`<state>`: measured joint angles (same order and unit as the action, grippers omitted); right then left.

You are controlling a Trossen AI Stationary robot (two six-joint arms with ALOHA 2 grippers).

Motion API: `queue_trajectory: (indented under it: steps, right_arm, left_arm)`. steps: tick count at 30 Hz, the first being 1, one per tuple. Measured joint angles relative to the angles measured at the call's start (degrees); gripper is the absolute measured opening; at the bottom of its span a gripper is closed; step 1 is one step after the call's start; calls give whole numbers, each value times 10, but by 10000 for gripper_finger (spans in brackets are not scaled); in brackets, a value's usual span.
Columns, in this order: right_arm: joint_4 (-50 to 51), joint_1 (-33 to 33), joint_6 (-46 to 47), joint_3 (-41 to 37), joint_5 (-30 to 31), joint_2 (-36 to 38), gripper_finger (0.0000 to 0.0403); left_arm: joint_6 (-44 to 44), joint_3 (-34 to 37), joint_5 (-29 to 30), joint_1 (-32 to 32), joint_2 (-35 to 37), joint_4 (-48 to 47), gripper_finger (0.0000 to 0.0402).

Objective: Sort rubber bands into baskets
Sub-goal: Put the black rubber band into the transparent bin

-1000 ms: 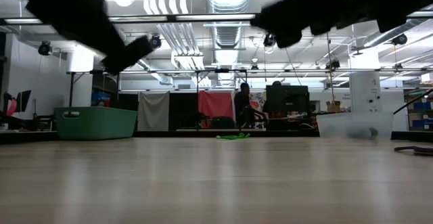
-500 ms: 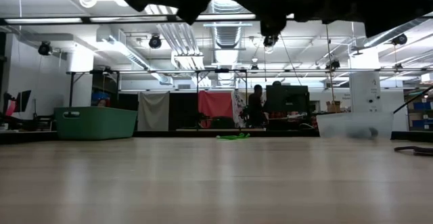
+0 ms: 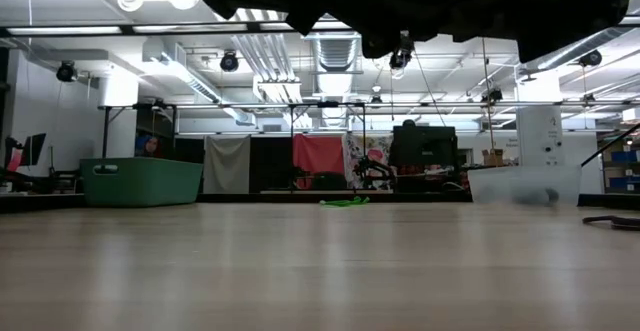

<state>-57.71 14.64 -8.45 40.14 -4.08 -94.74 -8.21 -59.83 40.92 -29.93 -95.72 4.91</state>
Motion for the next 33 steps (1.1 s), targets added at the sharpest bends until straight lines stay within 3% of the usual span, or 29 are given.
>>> queue_trajectory:
  steps: [6, 14, 18, 23, 27, 29, 33]
  right_arm:
    - [0, -4, 5, 0, 5, 3, 138]
    - [1, -13, 9, 0, 10, 4, 20]
    - [2, -14, 9, 0, 12, 5, 12]
    - [21, -19, 9, 0, 15, 14, 10]
    - [111, -34, 27, 0, 55, 57, 10]
    - [192, -48, 40, 0, 105, 89, 9]
    - [466, -94, 64, 40, 244, 154, 9]
  left_arm:
    - [1, 0, 0, 0, 0, 2, 0]
    - [-4, 0, 14, 1, 0, 2, 3]
    - [-19, 0, 17, 4, -1, 2, 29]
    - [-24, 0, 17, 5, 0, -18, 90]
    - [-56, 0, 31, 6, 0, -69, 142]
    - [-81, 0, 52, 6, 2, -113, 162]
    - [-161, 0, 87, 7, 9, -218, 187]
